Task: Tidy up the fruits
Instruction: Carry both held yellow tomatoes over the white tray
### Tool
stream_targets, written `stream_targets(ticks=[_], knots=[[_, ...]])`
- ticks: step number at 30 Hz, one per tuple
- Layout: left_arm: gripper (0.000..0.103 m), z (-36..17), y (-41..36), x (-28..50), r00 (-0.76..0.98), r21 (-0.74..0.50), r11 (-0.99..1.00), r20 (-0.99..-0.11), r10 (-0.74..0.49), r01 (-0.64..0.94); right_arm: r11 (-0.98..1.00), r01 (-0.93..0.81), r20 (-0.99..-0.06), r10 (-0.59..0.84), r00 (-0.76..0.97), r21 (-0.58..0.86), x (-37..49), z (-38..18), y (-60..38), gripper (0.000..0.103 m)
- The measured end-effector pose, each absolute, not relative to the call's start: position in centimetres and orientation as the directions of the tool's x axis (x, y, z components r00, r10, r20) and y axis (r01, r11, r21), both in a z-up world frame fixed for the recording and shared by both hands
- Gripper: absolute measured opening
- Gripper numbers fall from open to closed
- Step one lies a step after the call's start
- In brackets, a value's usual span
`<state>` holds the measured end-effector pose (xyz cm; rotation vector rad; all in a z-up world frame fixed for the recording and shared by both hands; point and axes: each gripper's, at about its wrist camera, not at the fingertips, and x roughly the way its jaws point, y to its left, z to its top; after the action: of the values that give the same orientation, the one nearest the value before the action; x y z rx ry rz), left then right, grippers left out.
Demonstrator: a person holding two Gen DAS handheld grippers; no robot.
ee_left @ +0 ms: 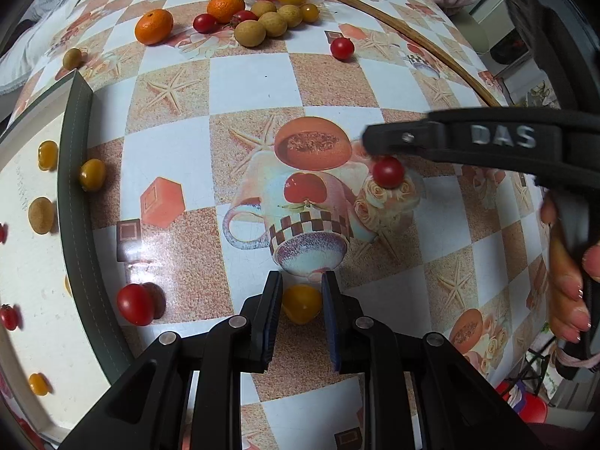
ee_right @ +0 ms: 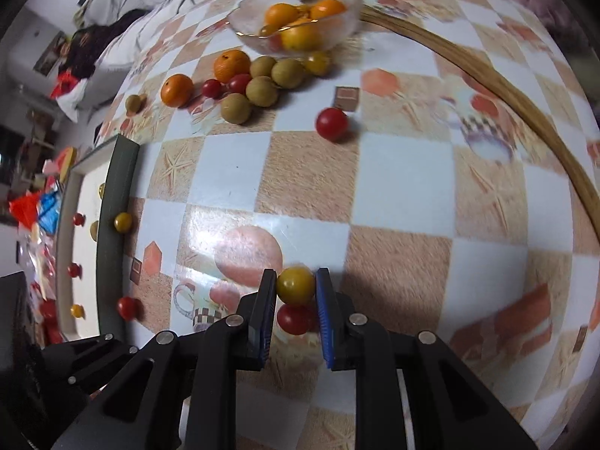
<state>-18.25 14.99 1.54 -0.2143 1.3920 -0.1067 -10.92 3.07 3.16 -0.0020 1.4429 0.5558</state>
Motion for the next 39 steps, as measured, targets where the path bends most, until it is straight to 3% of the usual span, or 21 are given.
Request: stream_targets(ticks=[23, 39], knots=[[0.023, 5.0, 19.1, -19.9, 0.226, -0.261, 0.962, -0.945, -0.238, -0.082, 0.876, -0.345, -0.935, 0.354, -0.016, 0.338, -14.7, 5.7, 3.2, 0.023], [0.023, 6.9, 29.5, -25.0, 0.3, -0.202, 0.934, -0.948, -0.11, -0.295, 0.768, -0.525, -0.919, 0.388, -0.074, 0.366, -17.1, 7.9, 14.6, 0.023]])
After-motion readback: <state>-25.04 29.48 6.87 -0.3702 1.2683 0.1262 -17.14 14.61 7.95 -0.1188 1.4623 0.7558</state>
